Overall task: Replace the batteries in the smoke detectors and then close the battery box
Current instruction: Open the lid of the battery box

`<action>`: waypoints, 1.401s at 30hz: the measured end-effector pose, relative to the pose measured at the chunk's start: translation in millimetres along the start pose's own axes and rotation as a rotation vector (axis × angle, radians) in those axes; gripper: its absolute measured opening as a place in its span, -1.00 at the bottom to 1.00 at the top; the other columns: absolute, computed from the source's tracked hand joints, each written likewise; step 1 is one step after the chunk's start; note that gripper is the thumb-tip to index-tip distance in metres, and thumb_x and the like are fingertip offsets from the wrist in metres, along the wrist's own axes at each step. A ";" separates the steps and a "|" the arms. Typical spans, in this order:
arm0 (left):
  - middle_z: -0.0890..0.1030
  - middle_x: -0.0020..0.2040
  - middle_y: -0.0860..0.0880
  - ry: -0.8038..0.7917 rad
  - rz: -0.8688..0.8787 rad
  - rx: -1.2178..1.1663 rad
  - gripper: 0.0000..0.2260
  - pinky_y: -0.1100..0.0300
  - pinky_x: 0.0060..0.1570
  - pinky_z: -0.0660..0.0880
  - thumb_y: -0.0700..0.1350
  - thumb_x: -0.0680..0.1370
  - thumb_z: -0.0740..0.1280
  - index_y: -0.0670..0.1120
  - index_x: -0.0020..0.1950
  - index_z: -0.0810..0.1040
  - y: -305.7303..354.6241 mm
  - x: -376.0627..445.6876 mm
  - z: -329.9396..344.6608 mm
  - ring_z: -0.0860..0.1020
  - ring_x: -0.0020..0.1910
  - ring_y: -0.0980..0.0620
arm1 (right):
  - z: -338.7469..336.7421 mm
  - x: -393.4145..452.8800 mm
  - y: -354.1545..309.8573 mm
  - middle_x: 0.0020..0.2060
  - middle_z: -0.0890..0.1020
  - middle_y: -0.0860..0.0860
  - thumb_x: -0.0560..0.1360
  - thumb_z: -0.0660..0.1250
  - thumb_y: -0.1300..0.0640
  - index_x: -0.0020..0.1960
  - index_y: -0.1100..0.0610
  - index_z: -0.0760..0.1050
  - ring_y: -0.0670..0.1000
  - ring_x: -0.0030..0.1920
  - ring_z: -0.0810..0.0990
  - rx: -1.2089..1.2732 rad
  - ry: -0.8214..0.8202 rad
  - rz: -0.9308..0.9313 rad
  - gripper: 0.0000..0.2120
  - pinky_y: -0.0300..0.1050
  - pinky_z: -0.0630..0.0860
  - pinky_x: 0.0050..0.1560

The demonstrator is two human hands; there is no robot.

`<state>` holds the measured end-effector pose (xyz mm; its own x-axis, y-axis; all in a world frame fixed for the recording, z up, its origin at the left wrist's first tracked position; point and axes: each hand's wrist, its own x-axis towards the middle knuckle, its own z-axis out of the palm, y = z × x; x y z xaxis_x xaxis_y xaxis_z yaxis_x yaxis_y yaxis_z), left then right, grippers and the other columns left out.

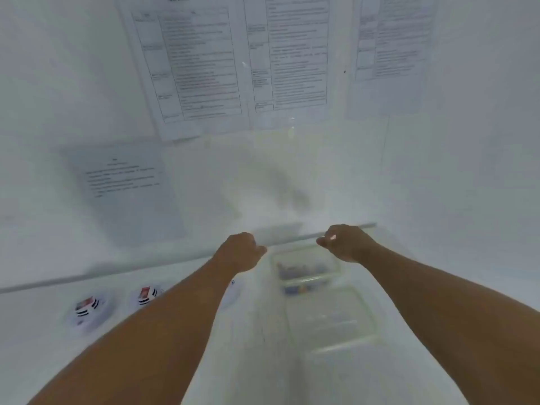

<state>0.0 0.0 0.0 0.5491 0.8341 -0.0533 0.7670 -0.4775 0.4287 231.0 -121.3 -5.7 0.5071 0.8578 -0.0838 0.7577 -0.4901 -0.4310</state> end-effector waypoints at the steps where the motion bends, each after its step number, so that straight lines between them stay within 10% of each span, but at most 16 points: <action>1: 0.66 0.00 -0.26 -0.017 -0.053 -0.059 -0.65 0.03 0.01 0.53 0.07 0.64 0.27 -0.23 -0.06 0.55 2.9 3.1 14.9 0.63 0.00 -0.18 | 5.2 1.7 13.1 0.26 0.60 0.07 0.66 0.19 -0.18 0.28 0.16 0.54 0.14 0.29 0.52 0.020 -0.026 0.042 -0.55 0.00 0.45 0.28; 7: 0.57 -0.23 -0.15 0.017 -0.407 -0.454 -0.68 0.12 -0.21 0.48 0.04 0.65 0.29 -0.20 -0.14 0.52 15.9 12.7 78.4 0.57 -0.27 -0.11 | 28.9 20.5 67.6 -0.19 0.56 0.08 0.60 0.34 -0.13 0.00 0.17 0.53 0.09 -0.23 0.49 0.634 -0.229 0.322 -0.67 -0.12 0.41 -0.16; 16: 0.51 -0.29 -0.03 -0.037 -0.741 -1.155 -0.76 0.32 -0.52 0.33 -0.03 0.56 0.50 -0.16 0.09 0.62 14.3 6.4 91.1 0.43 -0.41 0.09 | 37.8 28.5 75.8 -0.30 0.56 0.02 0.55 0.48 -0.01 -0.10 0.15 0.55 -0.02 -0.27 0.56 0.988 -0.443 0.353 -0.76 -0.14 0.45 -0.17; 23: 0.43 -0.41 0.00 -0.093 -0.802 -1.371 -0.85 0.30 -0.40 0.28 -0.11 0.56 0.49 -0.14 -0.11 0.59 11.2 7.5 92.8 0.34 -0.41 0.10 | 41.7 37.6 82.0 -0.38 0.45 0.02 0.46 0.58 0.16 -0.07 0.17 0.50 -0.03 -0.41 0.44 1.277 -0.541 0.526 -0.75 -0.12 0.51 -0.15; 29: 0.46 -0.23 -0.06 0.160 -0.635 -0.881 -0.50 0.17 -0.36 0.37 0.00 0.49 0.57 -0.25 0.27 0.48 15.8 9.4 85.3 0.43 -0.28 0.01 | 37.2 42.1 74.7 -0.29 0.51 0.00 0.47 0.56 0.09 0.06 0.13 0.57 -0.04 -0.30 0.49 0.987 -0.411 0.388 -0.75 -0.08 0.54 0.03; 32: 0.53 -0.11 -0.04 0.394 -0.345 -0.383 -0.64 0.11 -0.24 0.39 0.09 0.54 0.48 -0.10 0.08 0.41 30.6 -10.8 89.9 0.51 -0.18 -0.03 | 33.2 48.5 77.7 0.10 0.55 0.05 0.43 0.59 -0.01 0.30 0.03 0.42 0.05 0.08 0.55 0.825 -0.324 0.253 -0.46 -0.01 0.50 0.20; 36: 0.65 -0.31 0.01 0.116 -0.181 -0.107 -0.55 0.15 -0.34 0.41 0.24 0.59 0.28 -0.07 -0.32 0.46 48.2 -20.0 95.1 0.49 -0.40 0.04 | 24.3 58.0 63.6 0.38 0.45 0.05 0.57 0.43 -0.08 0.49 -0.08 0.38 0.08 0.30 0.48 0.679 -0.263 0.016 -0.48 -0.04 0.35 0.24; 42: 0.70 -0.26 -0.04 0.018 -0.222 -0.054 -0.40 0.04 -0.10 0.64 0.39 0.42 0.13 -0.12 -0.23 0.63 61.6 -15.1 88.2 0.68 -0.23 -0.06 | 32.7 58.3 48.3 0.24 0.59 0.23 0.62 0.32 -0.02 0.26 0.30 0.52 0.25 0.25 0.54 0.442 -0.213 -0.123 -0.59 0.18 0.46 0.30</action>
<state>68.3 -66.4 -52.4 0.3627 0.9220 -0.1357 0.8492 -0.2670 0.4556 283.8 -89.8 -60.8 0.2952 0.9401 -0.1705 0.5365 -0.3107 -0.7846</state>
